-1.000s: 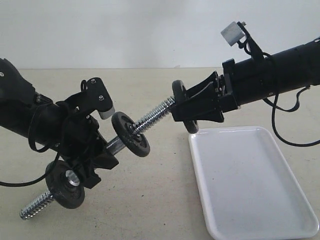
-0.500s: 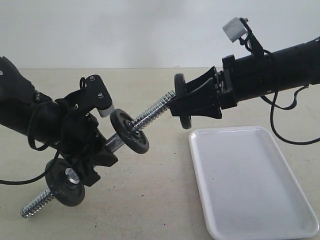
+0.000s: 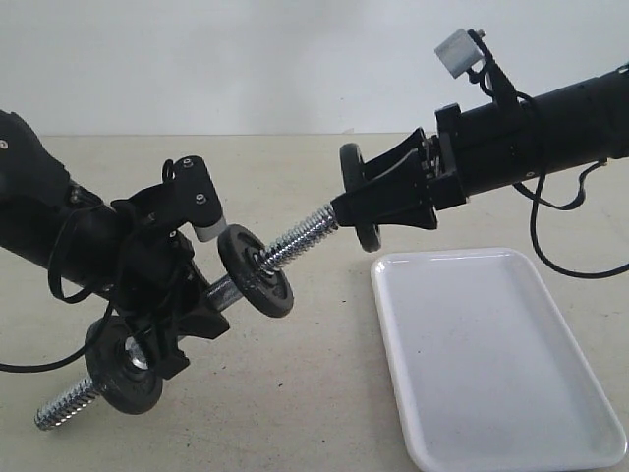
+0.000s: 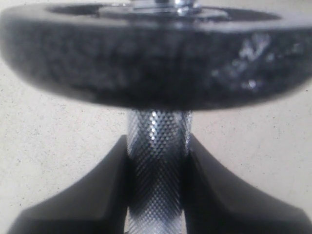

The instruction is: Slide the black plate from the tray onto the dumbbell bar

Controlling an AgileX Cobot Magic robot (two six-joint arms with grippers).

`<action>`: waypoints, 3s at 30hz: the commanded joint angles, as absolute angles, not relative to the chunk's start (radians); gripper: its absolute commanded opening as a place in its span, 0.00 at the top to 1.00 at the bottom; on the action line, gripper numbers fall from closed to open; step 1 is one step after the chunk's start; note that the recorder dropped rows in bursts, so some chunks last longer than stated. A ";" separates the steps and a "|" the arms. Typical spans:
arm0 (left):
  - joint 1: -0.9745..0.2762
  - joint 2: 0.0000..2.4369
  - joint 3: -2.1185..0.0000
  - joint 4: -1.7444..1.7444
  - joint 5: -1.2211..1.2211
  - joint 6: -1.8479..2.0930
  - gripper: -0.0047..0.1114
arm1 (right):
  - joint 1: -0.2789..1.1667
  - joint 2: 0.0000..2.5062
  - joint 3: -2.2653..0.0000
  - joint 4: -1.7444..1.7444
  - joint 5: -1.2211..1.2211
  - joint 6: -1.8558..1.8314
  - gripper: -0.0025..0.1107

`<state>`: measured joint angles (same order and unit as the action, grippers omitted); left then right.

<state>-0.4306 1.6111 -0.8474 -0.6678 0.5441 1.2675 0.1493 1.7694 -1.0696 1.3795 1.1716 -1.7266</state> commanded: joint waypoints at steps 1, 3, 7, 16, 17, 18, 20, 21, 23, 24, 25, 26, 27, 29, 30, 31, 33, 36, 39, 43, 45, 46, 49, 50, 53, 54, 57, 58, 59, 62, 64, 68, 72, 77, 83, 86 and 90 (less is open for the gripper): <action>-0.431 1.565 -0.879 -0.669 0.523 1.276 0.92 | 0.150 1.755 -1.084 1.423 1.221 -1.705 0.98; -0.431 1.565 -0.879 -0.669 0.521 1.276 0.92 | 0.150 1.755 -1.084 1.414 1.221 -1.695 0.98; -0.431 1.565 -0.879 -0.669 0.515 1.280 0.92 | 0.152 1.755 -1.084 1.408 1.221 -1.680 0.98; -0.431 1.565 -0.879 -0.669 0.510 1.283 0.92 | 0.229 1.755 -1.084 1.384 1.221 -1.677 0.98; -0.431 1.565 -0.879 -0.669 0.510 1.283 0.92 | 0.234 1.755 -1.084 1.384 1.221 -1.677 0.98; -0.431 1.565 -0.879 -0.669 0.510 1.283 0.92 | 0.239 1.755 -1.084 1.384 1.221 -1.677 0.98; -0.431 1.565 -0.879 -0.669 0.510 1.283 0.92 | 0.241 1.755 -1.084 1.384 1.221 -1.677 0.98; -0.431 1.565 -0.879 -0.672 0.509 1.283 0.92 | 0.242 1.755 -1.084 1.384 1.221 -1.674 0.98; -0.431 1.565 -0.879 -0.676 0.507 1.283 0.92 | 0.242 1.755 -1.084 1.384 1.221 -1.666 0.98; -0.431 1.565 -0.879 -0.683 0.505 1.283 0.92 | 0.242 1.755 -1.084 1.384 1.221 -1.661 0.98; -0.431 1.565 -0.879 -0.698 0.500 1.283 0.92 | 0.244 1.755 -1.084 1.384 1.221 -1.656 0.98; -0.431 1.565 -0.879 -0.707 0.498 1.283 0.92 | 0.249 1.755 -1.084 1.384 1.221 -1.651 0.98; -0.431 1.565 -0.879 -0.718 0.496 1.283 0.92 | 0.251 1.755 -1.084 1.384 1.221 -1.651 0.98; -0.431 1.565 -0.879 -0.741 0.489 1.283 0.92 | 0.268 1.755 -1.084 1.384 1.221 -1.651 0.98; -0.431 1.565 -0.879 -0.745 0.486 1.283 0.92 | 0.275 1.755 -1.084 1.384 1.221 -1.651 0.98; -0.431 1.565 -0.879 -0.745 0.484 1.283 0.92 | 0.285 1.755 -1.084 1.384 1.221 -1.651 0.98; -0.431 1.565 -0.879 -0.749 0.482 1.283 0.92 | 0.305 1.755 -1.084 1.384 1.221 -1.651 0.98; -0.431 1.565 -0.879 -0.771 0.482 1.283 0.92 | 0.330 1.755 -1.084 1.384 1.221 -1.651 0.98; -0.431 1.565 -0.879 -0.781 0.479 1.283 0.92 | 0.350 1.755 -1.084 1.384 1.221 -1.651 0.98; -0.431 1.565 -0.879 -0.781 0.478 1.283 0.92 | 0.360 1.755 -1.084 1.384 1.221 -1.609 0.98; -0.431 1.565 -0.879 -0.781 0.475 1.283 0.92 | 0.360 1.755 -1.084 1.384 1.221 -1.582 0.98; -0.431 1.565 -0.879 -0.781 0.475 1.283 0.92 | 0.360 1.755 -1.084 1.384 1.216 -1.571 0.98; -0.431 1.565 -0.879 -0.781 0.475 1.283 0.92 | 0.360 1.755 -1.084 1.384 1.216 -1.571 0.98; -0.431 1.565 -0.879 -0.781 0.475 1.283 0.92 | 0.360 1.755 -1.084 1.384 1.221 -1.571 0.98; -0.431 1.565 -0.879 -0.781 0.475 1.283 0.92 | 0.360 1.755 -1.084 1.384 1.221 -1.571 0.94; -0.431 1.565 -0.879 -0.781 0.473 1.283 0.92 | 0.360 1.755 -1.084 1.384 1.221 -1.571 0.91; -0.431 1.565 -0.879 -0.781 0.473 1.283 0.92 | 0.360 1.755 -1.084 1.384 1.221 -1.572 0.75; -0.431 1.565 -0.879 -0.783 0.473 1.283 0.92 | 0.360 1.755 -1.084 1.384 1.221 -1.572 0.68; -0.431 1.565 -0.879 -0.786 0.473 1.283 0.92 | 0.360 1.755 -1.084 1.384 1.221 -1.572 0.61; -0.431 1.565 -0.879 -0.788 0.471 1.283 0.92 | 0.360 1.755 -1.084 1.384 1.205 -1.572 0.44; -0.431 1.565 -0.879 -0.788 0.471 1.283 0.92 | 0.360 1.755 -1.084 1.384 1.178 -1.572 0.39; -0.431 1.565 -0.879 -0.788 0.467 1.283 0.92 | 0.360 1.755 -1.084 1.388 1.163 -1.568 0.38; -0.431 1.565 -0.879 -0.788 0.465 1.283 0.92 | 0.360 1.755 -1.084 1.401 1.159 -1.568 0.38; -0.431 1.565 -0.879 -0.793 0.445 1.245 0.92 | 0.360 1.755 -1.082 1.410 1.133 -1.576 0.20; -0.431 1.565 -0.879 -0.818 0.437 1.245 0.92 | 0.360 1.755 -1.082 1.410 1.091 -1.568 0.05; -0.431 1.565 -0.879 -0.831 0.425 1.245 0.92 | 0.360 1.755 -1.082 1.410 1.083 -1.568 0.05; -0.431 1.565 -0.879 -0.831 0.397 1.184 0.92 | 0.360 1.755 -1.082 1.410 1.083 -1.568 0.05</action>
<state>-0.4324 1.6173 -0.8418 -0.7055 0.5138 1.2637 0.3558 1.7692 -1.0806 1.4056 1.0384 -1.5657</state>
